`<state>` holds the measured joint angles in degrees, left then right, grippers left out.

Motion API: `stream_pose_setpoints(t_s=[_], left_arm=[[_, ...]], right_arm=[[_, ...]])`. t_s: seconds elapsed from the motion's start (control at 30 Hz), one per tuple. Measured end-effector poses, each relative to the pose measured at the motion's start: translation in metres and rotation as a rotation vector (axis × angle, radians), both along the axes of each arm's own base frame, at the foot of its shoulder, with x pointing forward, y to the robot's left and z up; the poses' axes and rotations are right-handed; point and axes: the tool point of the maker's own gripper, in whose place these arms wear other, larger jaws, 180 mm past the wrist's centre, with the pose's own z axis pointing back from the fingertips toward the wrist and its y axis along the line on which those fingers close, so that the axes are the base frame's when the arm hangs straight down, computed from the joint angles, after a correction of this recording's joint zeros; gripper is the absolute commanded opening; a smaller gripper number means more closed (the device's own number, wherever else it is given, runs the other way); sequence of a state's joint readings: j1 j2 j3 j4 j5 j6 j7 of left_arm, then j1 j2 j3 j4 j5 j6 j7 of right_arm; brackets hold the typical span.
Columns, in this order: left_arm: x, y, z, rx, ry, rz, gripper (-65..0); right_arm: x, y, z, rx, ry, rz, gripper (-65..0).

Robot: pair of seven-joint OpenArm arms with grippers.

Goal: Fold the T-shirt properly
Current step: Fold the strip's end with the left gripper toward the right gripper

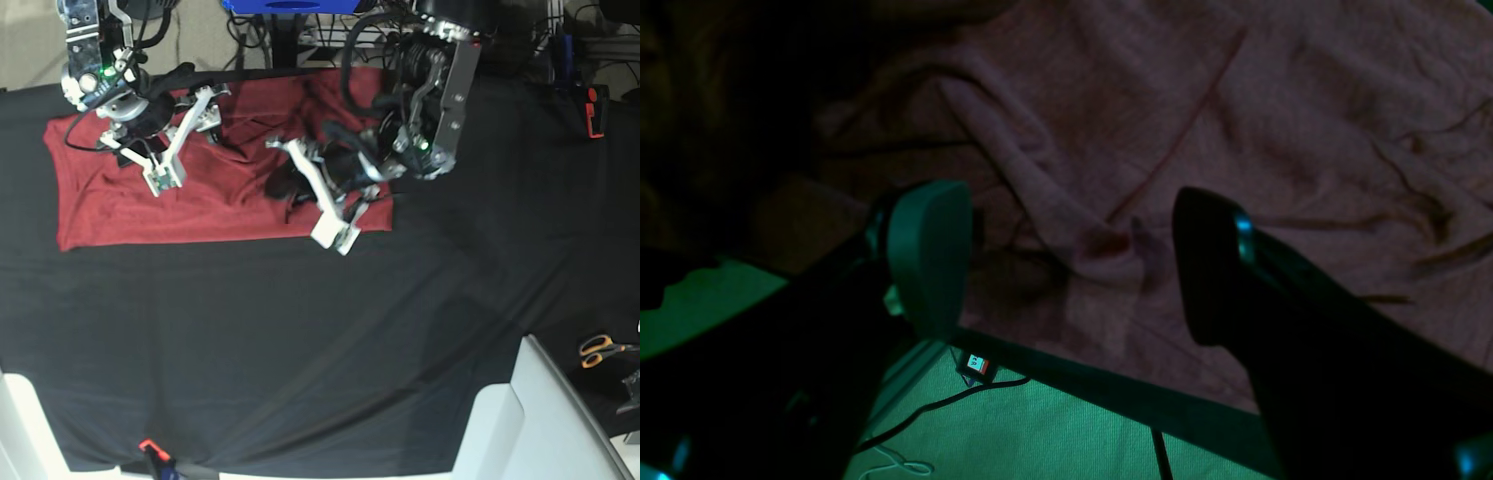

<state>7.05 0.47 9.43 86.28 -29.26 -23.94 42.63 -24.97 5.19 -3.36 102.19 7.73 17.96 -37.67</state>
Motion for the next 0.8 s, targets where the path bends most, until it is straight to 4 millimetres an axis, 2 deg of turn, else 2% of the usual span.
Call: stream_pose_setpoints(t_s=[0.27, 0.43, 0.57, 0.8], left_arm=[[0.015, -0.013, -0.001, -0.025, 0.014, 0.002, -65.0], [0.007, -0.018, -0.017, -0.018, 0.067, -0.010, -65.0], [0.004, -0.034, -0.013, -0.028, 0.059, -0.055, -65.0], [0.014, -0.035, -0.012, -0.018, 0.047, -0.067, -65.0]], right_arm=[[0.000, 0.000, 0.000, 0.000, 0.000, 0.000, -21.8], [0.001, 0.000, 0.000, 0.000, -0.002, 0.001, -21.8], [0.002, -0.001, 0.001, -0.002, -0.005, 0.001, -21.8], [0.002, -0.001, 0.001, -0.003, -0.004, 0.002, -21.6]])
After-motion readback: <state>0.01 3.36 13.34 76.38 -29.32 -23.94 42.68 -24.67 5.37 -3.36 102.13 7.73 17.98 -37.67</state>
